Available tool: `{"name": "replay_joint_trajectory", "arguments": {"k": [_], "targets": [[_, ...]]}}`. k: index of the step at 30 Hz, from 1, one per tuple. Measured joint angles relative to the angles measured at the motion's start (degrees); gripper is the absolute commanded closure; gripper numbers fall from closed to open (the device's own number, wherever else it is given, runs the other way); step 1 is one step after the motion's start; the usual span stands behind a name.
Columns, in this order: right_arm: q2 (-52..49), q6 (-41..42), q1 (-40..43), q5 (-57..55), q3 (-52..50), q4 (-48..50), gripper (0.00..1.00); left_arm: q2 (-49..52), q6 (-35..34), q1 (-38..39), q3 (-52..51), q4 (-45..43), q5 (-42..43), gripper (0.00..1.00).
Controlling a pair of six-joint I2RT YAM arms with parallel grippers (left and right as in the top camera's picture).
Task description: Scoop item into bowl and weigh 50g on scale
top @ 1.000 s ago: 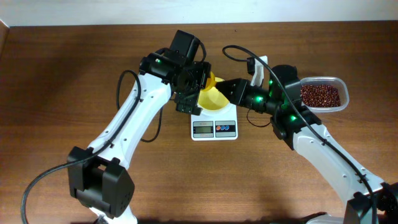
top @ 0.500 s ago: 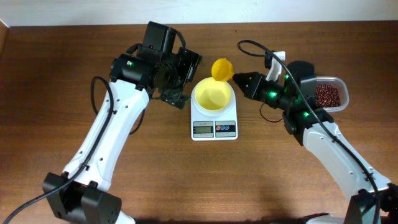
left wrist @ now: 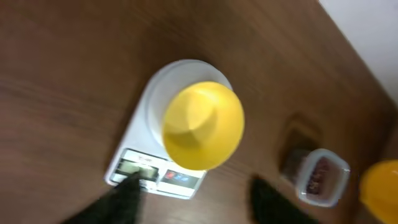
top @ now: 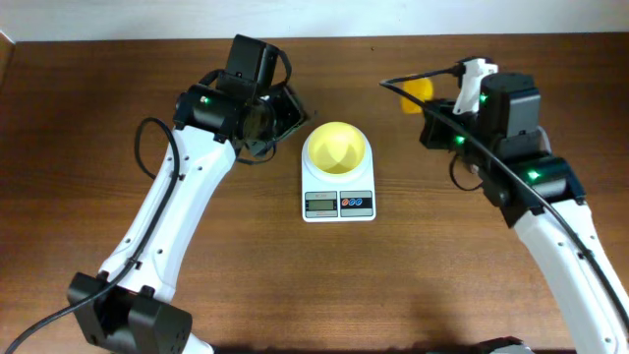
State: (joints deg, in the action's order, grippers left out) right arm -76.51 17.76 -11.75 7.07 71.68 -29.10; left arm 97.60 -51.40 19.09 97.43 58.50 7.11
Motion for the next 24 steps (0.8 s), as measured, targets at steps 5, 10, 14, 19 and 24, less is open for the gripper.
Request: {"name": "replay_joint_trajectory", "arguments": {"k": [5, 10, 14, 19, 24], "targets": [[3.0, -2.0, 0.0, -6.9, 1.3, -1.7, 0.96, 0.0, 2.2, 0.0, 0.0, 0.8, -1.5, 1.0], [5.9, -2.6, 0.0, -8.2, 1.4, -2.6, 0.96, 0.0, 2.4, 0.4, 0.0, 4.2, -1.6, 1.0], [5.9, -2.8, 0.0, -8.4, 1.4, -3.5, 0.96, 0.0, 2.3, 5.2, 0.0, 5.8, -1.8, 1.0], [5.9, -2.8, 0.0, -8.4, 1.4, -5.0, 0.96, 0.0, -6.6, 15.7, -0.2, 8.1, -7.2, 1.0], [5.9, -2.7, 0.0, -8.4, 1.4, -6.5, 0.96, 0.0, -17.5, 24.2, -5.0, 8.0, -14.8, 1.0]]}}
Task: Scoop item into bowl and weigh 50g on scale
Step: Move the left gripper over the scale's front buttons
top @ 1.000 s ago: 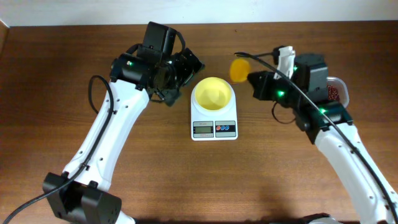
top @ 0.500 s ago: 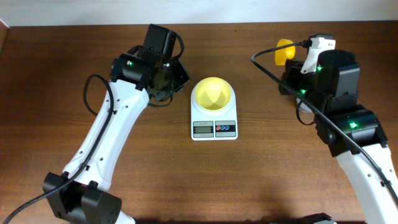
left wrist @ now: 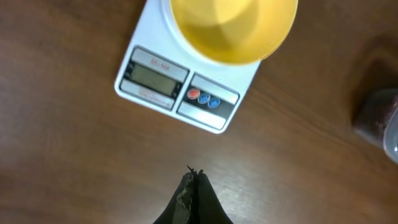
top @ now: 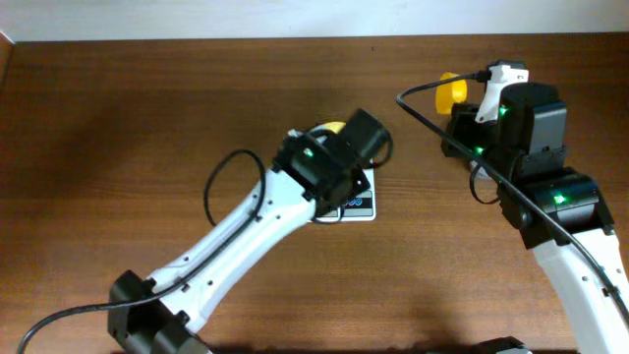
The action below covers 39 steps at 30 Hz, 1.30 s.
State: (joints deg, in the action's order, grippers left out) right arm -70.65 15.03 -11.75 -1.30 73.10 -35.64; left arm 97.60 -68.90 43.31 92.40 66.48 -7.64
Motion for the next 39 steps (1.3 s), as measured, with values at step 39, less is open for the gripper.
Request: {"name": "replay_joint_trajectory", "arguments": {"k": [39], "targets": [[-1.1, 0.0, 0.0, -1.1, 0.1, -4.6, 0.96, 9.8, -10.1, 9.9, -0.3, -5.2, -14.7, 1.0]]}}
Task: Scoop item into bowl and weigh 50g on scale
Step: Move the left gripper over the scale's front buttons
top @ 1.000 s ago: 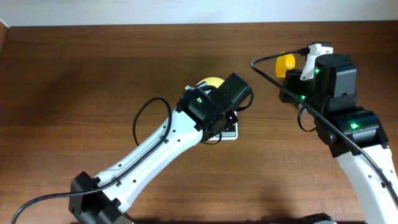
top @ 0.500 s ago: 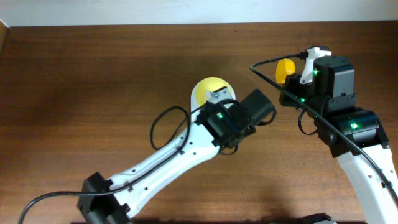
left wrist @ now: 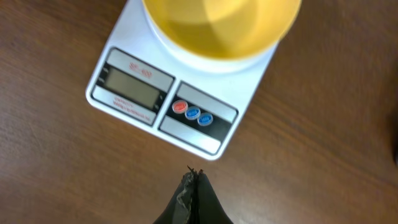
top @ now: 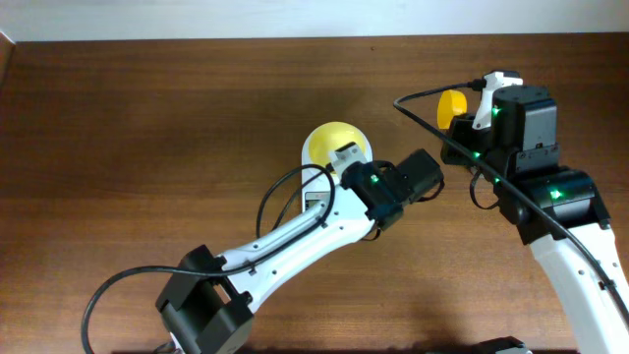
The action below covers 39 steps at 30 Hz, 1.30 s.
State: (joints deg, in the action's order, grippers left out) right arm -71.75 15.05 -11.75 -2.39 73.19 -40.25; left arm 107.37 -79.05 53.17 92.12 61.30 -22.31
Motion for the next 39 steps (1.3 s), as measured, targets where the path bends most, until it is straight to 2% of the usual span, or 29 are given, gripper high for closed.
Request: {"name": "replay_joint_trajectory", "arguments": {"k": [6, 12, 39], "targets": [[-0.4, 0.0, 0.0, -0.2, 0.0, 0.2, 0.96, 2.5, -0.3, -3.0, 0.0, 0.0, -1.1, 1.0], [-2.4, 0.0, 0.0, -0.2, 0.0, 0.3, 0.96, 7.5, -0.3, -2.9, 0.0, -1.0, -1.1, 1.0], [-2.6, 0.0, 0.0, -0.2, 0.0, -0.2, 0.96, 14.1, -0.4, -2.9, -0.1, -5.2, -5.8, 1.0]]}}
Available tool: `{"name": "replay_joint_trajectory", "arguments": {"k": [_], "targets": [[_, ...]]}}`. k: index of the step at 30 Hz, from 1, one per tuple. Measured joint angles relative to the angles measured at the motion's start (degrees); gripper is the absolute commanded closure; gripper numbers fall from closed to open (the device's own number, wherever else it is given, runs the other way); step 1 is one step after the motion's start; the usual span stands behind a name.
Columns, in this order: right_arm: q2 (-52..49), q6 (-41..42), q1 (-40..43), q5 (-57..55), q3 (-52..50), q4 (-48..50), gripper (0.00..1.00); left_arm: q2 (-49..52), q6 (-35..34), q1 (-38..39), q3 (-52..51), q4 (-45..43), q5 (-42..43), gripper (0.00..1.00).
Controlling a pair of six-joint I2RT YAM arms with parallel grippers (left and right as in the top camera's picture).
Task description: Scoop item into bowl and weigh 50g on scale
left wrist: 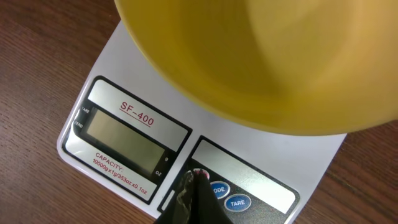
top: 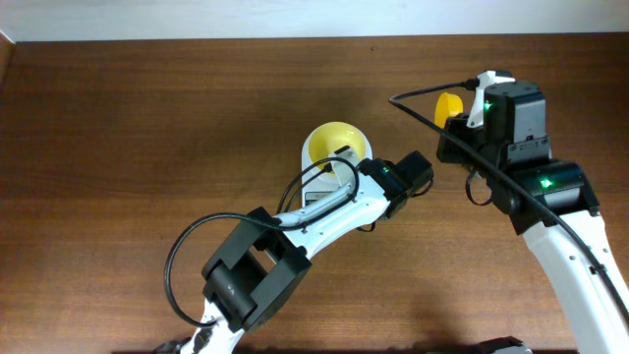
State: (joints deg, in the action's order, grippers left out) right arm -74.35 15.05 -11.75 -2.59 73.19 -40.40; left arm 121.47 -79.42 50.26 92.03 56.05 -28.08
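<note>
A yellow bowl [top: 332, 146] stands on the white SF-400 scale [left wrist: 134, 112]; in the left wrist view the bowl [left wrist: 249, 62] fills the top. The scale's display [left wrist: 121, 138] is blank. My left gripper [left wrist: 194, 176] is shut with nothing in it, and its tip rests on the red button beside the blue MODE [left wrist: 217, 189] and TARE [left wrist: 237, 203] buttons. In the overhead view my left arm [top: 393, 182] lies across the scale's front. My right gripper [top: 462, 110] hangs at the back right, shut on a yellow scoop [top: 449, 102]. The item's container is hidden.
Brown wooden table [top: 147, 147] all round. The right arm [top: 545, 187] and its black cable [top: 423, 108] stand close to the right of the scale and the left wrist.
My shut left gripper has come forward from just short of the scale's front edge onto its red button. The right gripper and scoop have barely moved.
My left gripper was open, high to the left of the scale, with a clear container visible right of the scale. Then it was shut over the table in front of the scale, then nearer its front edge, and now its tip is on the red button. The right gripper kept the scoop throughout.
</note>
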Motion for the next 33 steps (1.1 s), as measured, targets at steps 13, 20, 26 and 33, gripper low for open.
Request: {"name": "replay_joint_trajectory", "arguments": {"k": [13, 20, 26, 33], "targets": [[0.0, 0.0, 0.0, 0.0, 0.0, -0.1, 0.96, 1.3, 0.0, 0.0, 0.0, 0.0, 0.9, 1.0], [0.0, 0.0, 0.0, 0.0, 0.0, -0.1, 0.96, 2.3, 0.0, 0.0, 0.0, -0.2, 1.3, 1.0], [0.0, 0.0, 0.0, 0.0, 0.0, -0.1, 0.96, 2.4, 0.0, 0.0, 0.0, -0.8, 1.3, 1.0], [0.0, 0.0, 0.0, 0.0, 0.0, -0.1, 0.96, 3.0, 0.0, 0.0, 0.0, -1.1, 1.3, 1.0]]}}
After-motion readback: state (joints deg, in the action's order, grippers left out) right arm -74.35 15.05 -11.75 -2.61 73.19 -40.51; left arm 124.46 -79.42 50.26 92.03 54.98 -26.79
